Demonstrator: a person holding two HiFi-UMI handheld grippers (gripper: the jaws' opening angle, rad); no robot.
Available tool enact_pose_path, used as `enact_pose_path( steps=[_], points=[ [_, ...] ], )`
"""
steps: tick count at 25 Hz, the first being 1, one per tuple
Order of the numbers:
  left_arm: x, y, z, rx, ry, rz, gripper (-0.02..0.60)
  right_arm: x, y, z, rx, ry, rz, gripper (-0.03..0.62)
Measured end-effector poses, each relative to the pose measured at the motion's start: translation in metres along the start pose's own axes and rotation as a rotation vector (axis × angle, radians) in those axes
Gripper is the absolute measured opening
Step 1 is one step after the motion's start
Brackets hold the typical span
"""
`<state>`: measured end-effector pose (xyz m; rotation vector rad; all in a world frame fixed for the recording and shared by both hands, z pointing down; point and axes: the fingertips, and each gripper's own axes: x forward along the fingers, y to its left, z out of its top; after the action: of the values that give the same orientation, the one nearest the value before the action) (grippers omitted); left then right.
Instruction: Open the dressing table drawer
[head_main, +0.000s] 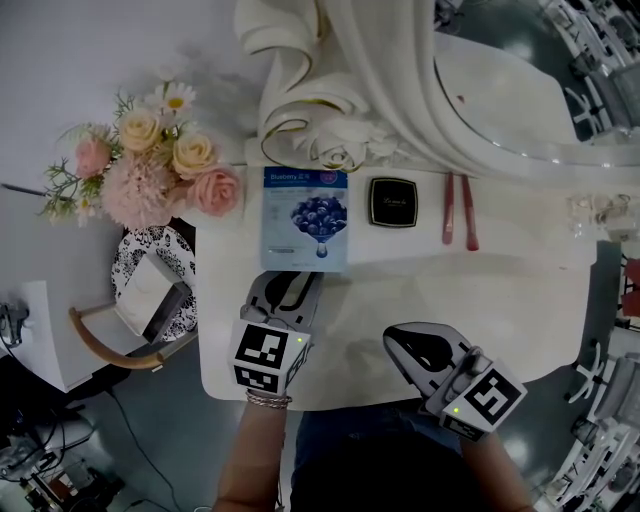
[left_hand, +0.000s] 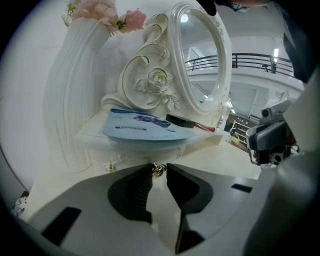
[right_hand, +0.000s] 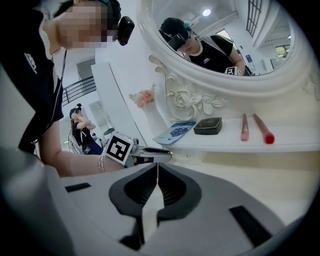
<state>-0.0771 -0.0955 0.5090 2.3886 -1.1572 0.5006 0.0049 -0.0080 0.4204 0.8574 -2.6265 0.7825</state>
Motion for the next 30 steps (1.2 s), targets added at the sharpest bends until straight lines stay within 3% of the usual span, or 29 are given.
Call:
enact_pose_path(
  steps=[30],
  points=[
    [-0.018,-0.015,-0.016,-0.017,0.035,-0.019,0.097,-0.01,0.01,-0.013,-0.017,0.016,-0.007,0.02]
  ],
)
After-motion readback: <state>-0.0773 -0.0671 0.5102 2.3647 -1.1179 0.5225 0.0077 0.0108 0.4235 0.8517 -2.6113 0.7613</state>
